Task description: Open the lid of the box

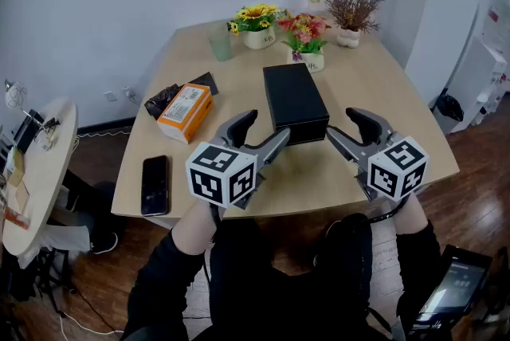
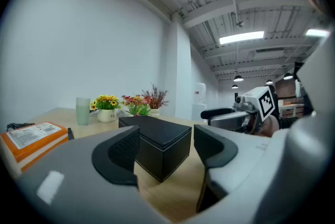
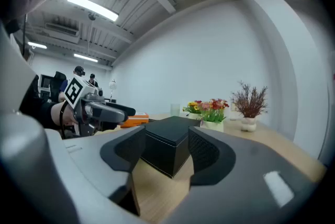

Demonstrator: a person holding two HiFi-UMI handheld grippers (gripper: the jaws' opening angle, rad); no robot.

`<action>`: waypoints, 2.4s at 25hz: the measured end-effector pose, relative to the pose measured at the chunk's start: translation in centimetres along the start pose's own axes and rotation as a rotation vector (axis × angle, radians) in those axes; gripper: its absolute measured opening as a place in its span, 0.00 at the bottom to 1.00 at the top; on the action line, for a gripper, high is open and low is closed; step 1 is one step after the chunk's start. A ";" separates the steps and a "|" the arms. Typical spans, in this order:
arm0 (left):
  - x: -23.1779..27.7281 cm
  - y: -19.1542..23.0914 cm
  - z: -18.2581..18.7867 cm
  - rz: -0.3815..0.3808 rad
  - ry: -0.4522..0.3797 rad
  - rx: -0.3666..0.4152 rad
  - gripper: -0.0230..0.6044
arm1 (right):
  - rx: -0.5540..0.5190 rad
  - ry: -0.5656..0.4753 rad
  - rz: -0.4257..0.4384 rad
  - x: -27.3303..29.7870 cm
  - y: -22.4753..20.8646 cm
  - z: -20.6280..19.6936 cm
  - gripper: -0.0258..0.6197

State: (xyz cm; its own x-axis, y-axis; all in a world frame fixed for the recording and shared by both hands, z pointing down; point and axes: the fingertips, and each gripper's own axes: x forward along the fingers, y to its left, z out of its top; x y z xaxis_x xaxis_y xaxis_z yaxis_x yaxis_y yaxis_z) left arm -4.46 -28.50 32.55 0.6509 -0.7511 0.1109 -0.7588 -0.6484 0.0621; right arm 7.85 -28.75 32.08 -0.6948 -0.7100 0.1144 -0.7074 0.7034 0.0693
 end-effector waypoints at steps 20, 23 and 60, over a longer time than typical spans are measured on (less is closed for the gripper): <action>2.8 0.2 -4.7 -0.039 0.186 0.146 0.43 | 0.038 0.192 0.035 4.0 1.6 -4.4 0.33; 2.8 0.1 -4.7 -0.033 0.190 0.185 0.43 | 0.037 0.201 0.037 3.9 1.6 -4.5 0.33; 7.9 -9.3 7.1 -0.377 -0.062 0.480 0.41 | 0.007 0.048 -0.008 -1.9 -0.2 -0.3 0.35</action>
State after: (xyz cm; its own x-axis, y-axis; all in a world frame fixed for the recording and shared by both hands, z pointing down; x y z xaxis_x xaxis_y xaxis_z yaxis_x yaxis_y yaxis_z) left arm 7.93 -29.26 25.82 0.8833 -0.4558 0.1094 -0.3897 -0.8438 -0.3691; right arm 9.41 -27.53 32.14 -0.6824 -0.7129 0.1616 -0.7137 0.6976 0.0638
